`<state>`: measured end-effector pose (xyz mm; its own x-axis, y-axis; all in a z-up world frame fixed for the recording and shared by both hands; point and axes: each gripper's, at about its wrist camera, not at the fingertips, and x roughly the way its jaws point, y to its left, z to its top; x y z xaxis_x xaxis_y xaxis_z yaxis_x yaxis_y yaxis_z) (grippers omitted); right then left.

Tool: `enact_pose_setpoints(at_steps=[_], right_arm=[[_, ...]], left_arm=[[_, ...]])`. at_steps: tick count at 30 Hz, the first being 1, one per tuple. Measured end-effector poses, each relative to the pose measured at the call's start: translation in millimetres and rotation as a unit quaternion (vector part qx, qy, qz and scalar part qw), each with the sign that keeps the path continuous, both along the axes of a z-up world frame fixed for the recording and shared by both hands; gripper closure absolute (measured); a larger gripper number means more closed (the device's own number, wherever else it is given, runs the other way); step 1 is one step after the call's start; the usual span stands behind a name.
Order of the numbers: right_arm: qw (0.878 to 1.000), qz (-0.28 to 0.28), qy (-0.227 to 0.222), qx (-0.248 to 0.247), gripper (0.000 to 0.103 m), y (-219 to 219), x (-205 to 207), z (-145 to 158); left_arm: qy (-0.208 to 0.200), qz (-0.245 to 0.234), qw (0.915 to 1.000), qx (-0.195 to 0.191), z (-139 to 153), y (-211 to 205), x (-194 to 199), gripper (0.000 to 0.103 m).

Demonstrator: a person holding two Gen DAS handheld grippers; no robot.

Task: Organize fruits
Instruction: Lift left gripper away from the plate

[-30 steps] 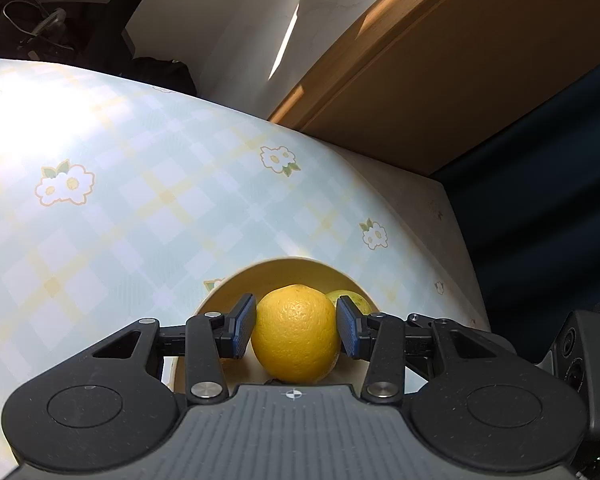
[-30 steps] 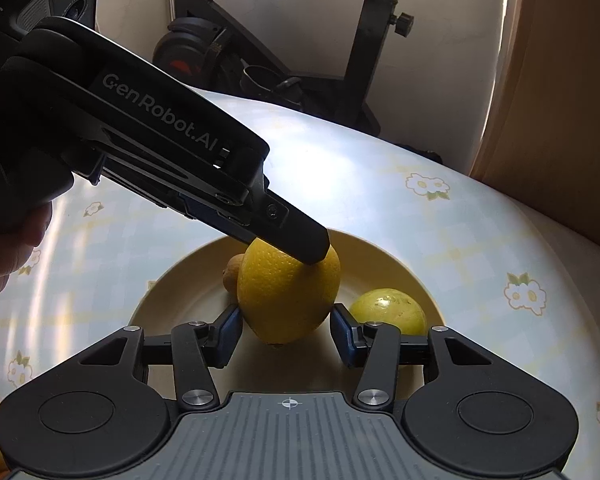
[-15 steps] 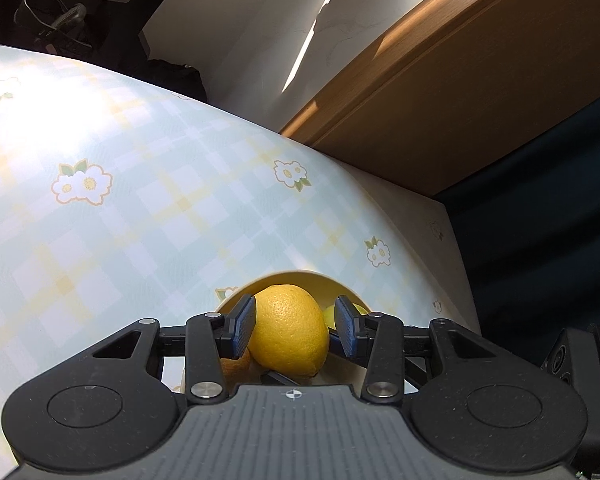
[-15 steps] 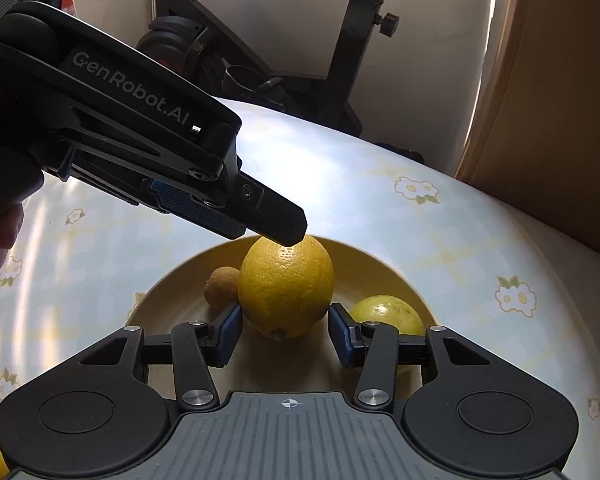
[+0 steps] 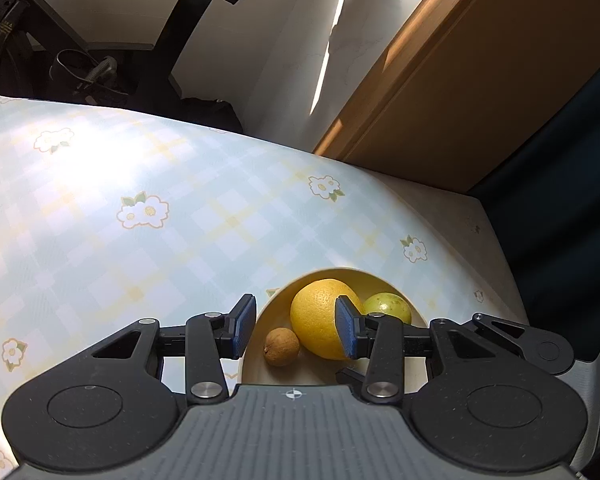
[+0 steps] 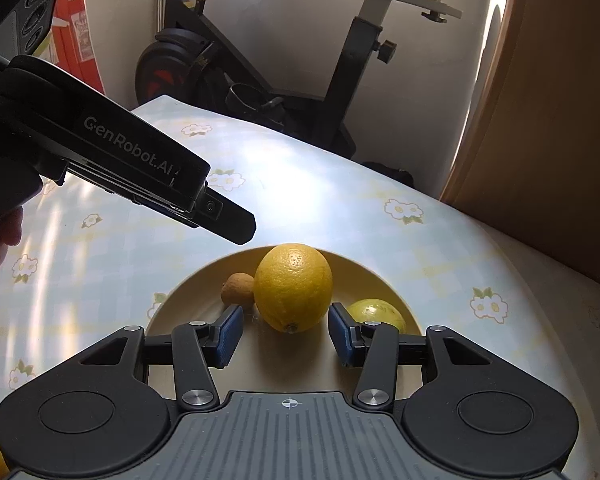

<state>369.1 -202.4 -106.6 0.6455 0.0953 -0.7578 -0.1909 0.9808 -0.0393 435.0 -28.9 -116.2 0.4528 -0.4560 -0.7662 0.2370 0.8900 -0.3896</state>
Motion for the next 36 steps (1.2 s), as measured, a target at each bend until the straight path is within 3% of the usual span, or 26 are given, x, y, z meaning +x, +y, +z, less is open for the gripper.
enact_pose_setpoints(at_steps=[17, 28, 36], right_arm=[[1.0, -0.011, -0.021, 0.012, 0.06, -3.4, -37.4, 19.5], [0.999, -0.031, -0.031, 0.032, 0.059, -13.1, -71.7, 19.7], [0.996, -0.053, -0.047, 0.058, 0.059, -26.3, -103.6, 12.3]], left_arm=[[-0.028, 0.018, 0.9977, 0.058, 20.3, 6.6, -50.1, 0.057], [-0.064, 0.026, 0.9937, 0.089, 33.0, 29.0, -84.8, 0.056], [-0.076, 0.041, 0.9907, 0.105, 26.7, 44.0, -123.2, 0.055]])
